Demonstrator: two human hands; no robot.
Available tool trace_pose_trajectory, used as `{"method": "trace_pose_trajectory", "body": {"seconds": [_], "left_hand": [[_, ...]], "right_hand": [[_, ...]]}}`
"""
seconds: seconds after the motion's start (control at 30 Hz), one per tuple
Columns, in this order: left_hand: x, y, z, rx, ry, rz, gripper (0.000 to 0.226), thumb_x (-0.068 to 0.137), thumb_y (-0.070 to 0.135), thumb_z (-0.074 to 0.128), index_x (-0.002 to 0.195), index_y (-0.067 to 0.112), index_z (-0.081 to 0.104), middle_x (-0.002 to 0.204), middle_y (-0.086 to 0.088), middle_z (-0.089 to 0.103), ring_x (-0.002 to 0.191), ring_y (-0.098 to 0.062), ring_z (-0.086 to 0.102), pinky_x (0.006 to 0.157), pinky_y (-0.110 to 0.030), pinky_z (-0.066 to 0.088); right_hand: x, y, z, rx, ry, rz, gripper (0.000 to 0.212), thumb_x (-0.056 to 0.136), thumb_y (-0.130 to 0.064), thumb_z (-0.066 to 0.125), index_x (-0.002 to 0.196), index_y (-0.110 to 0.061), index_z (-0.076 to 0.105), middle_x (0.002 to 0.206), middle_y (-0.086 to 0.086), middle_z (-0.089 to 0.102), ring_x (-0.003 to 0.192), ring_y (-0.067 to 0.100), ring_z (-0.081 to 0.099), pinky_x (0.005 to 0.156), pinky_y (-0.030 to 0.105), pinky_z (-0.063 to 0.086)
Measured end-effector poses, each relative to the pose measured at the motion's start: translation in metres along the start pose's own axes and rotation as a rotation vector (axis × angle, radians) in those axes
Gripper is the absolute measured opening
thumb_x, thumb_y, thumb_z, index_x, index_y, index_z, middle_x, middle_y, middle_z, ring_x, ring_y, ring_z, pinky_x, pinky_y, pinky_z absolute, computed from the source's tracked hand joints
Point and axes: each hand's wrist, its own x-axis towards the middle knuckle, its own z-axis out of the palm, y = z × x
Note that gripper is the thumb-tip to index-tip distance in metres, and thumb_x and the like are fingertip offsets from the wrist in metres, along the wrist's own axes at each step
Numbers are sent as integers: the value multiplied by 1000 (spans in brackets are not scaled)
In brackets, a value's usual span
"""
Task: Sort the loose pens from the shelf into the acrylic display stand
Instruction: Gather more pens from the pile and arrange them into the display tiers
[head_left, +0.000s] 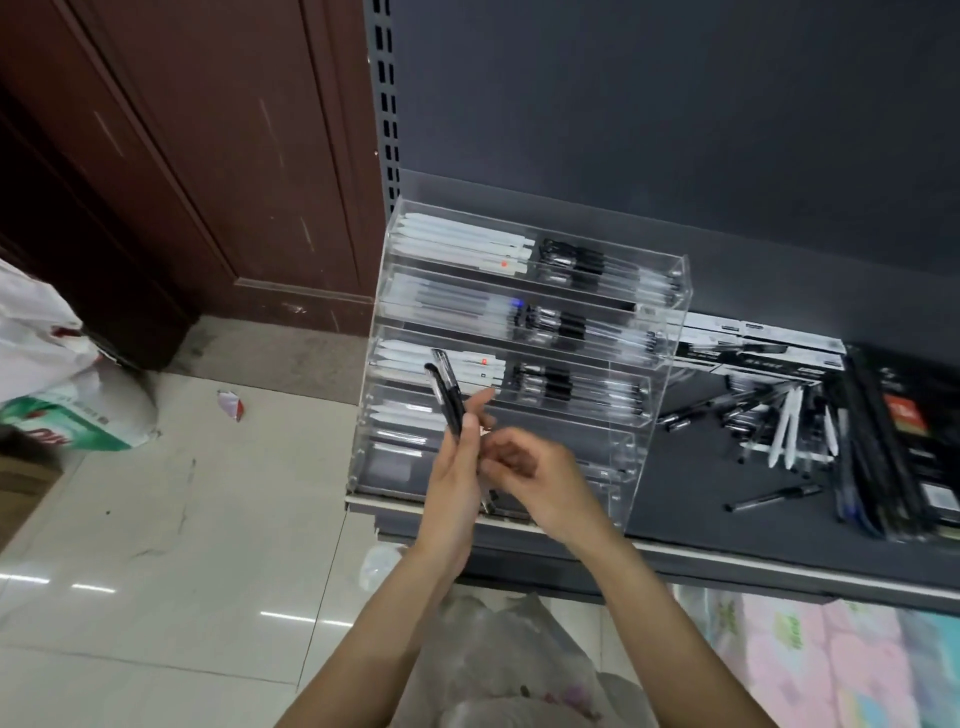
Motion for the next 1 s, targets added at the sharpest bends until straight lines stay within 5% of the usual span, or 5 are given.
{"method": "trace_pose_trajectory", "body": {"seconds": [0.2, 0.37, 0.6, 0.9, 1.0], "left_hand": [[6, -1, 4, 276, 148, -15, 50, 89, 60, 20, 137, 54, 35, 129, 14, 30, 121, -6, 31, 107, -36, 28], [11, -6, -12, 137, 319, -14, 39, 99, 39, 38, 122, 20, 63, 66, 4, 38, 61, -12, 44, 52, -15, 37], [4, -15, -15, 44, 310, -54, 16, 93, 27, 59, 92, 12, 64, 50, 11, 46, 49, 0, 50, 59, -15, 51], [-1, -17, -6, -5, 300, 1, 13, 89, 12, 63, 100, 5, 64, 81, 0, 65, 66, -4, 65, 67, -20, 56], [3, -20, 6, -23, 271, 28, 12, 84, 12, 68, 95, 10, 64, 79, -2, 64, 72, -12, 66, 67, -22, 56]], "right_hand": [[-5, 19, -57, -692, 340, -239, 12, 83, -17, 70, 95, -20, 69, 85, -10, 69, 73, 6, 63, 65, 21, 53], [6, 46, -77, -1092, 253, -326, 14, 79, -13, 75, 92, -17, 72, 81, -1, 72, 68, 19, 69, 51, 34, 56], [15, 62, -82, -1424, 2, -131, 28, 90, -9, 56, 109, -28, 65, 97, -10, 68, 87, 10, 66, 71, 25, 53], [7, 50, -91, -1277, -11, -160, 33, 91, -2, 53, 114, -22, 67, 110, -4, 66, 95, 15, 64, 81, 31, 54], [-11, 21, -78, -756, 150, -253, 23, 94, -26, 56, 113, -24, 67, 103, -9, 70, 89, 4, 65, 80, 26, 55]]}}
